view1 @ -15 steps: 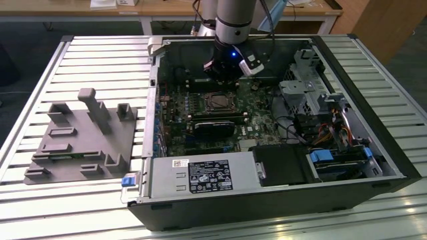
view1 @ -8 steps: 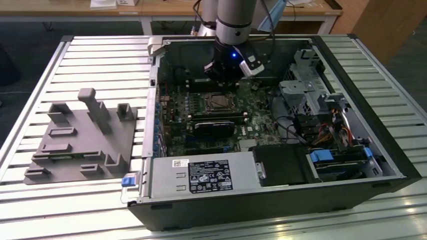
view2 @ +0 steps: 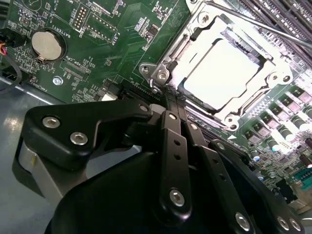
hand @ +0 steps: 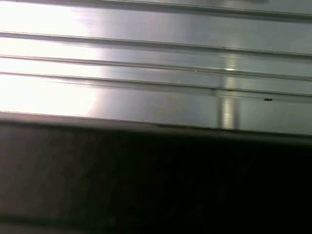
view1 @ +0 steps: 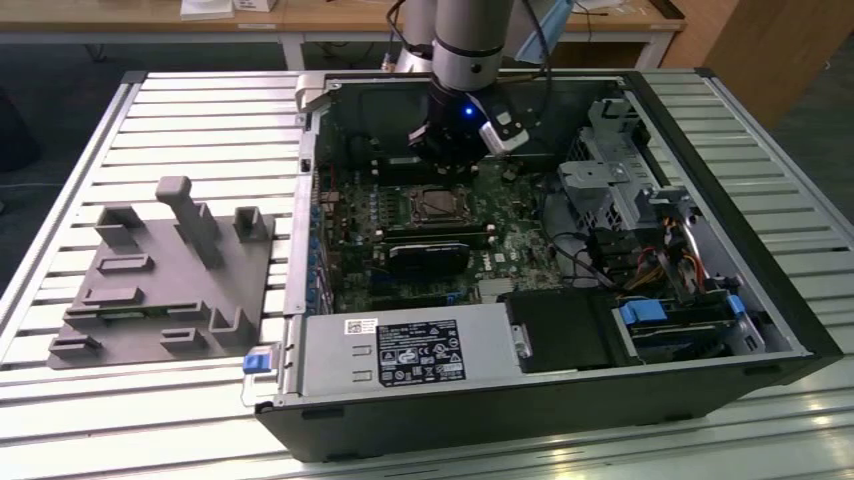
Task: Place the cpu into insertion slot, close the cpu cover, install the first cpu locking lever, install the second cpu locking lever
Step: 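Install the first cpu locking lever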
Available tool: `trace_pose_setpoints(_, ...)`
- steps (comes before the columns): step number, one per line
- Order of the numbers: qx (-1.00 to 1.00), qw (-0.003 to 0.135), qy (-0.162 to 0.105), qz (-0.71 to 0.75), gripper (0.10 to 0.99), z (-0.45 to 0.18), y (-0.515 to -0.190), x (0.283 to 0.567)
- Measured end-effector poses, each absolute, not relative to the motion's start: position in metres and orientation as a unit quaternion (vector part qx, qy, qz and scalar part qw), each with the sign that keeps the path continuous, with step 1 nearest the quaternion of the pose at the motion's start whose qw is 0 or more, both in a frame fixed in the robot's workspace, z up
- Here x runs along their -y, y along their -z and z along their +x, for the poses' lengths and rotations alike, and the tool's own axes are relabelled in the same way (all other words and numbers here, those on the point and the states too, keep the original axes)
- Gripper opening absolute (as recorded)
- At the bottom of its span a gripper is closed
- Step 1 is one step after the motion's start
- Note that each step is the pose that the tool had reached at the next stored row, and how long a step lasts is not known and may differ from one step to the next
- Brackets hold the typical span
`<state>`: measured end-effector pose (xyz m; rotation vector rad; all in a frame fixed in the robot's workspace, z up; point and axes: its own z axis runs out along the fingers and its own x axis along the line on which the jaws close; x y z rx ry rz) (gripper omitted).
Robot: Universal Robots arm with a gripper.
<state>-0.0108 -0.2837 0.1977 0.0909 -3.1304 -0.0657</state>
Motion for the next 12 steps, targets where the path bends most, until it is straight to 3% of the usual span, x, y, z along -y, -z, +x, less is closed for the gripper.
trace_pose_setpoints(12,0.999,0.004,0.024,0.029,0.106,-0.011,-0.211,0.283)
